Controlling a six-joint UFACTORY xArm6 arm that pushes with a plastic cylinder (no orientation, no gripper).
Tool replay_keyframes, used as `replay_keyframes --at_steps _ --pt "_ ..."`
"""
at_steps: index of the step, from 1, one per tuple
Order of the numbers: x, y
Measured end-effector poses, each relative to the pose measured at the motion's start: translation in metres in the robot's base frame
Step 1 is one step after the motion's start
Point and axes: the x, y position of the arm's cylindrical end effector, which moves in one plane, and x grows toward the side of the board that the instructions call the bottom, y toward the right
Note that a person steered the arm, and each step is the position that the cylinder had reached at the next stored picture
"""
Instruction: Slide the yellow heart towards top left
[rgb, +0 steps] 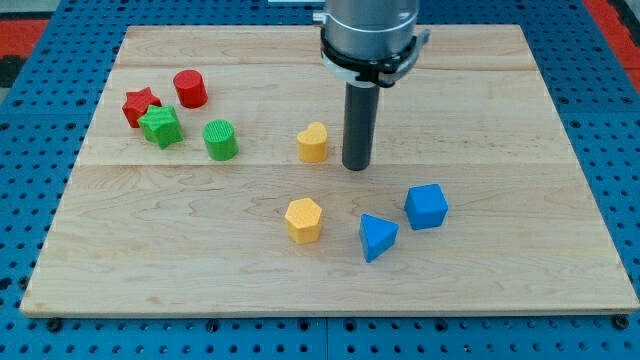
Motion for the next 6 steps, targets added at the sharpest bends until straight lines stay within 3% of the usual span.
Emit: replay_keyframes --at_steps 2,4,6 --pt "-0.028 -0.053" --pt "-0.017 -0.068" --pt "-0.08 -0.086"
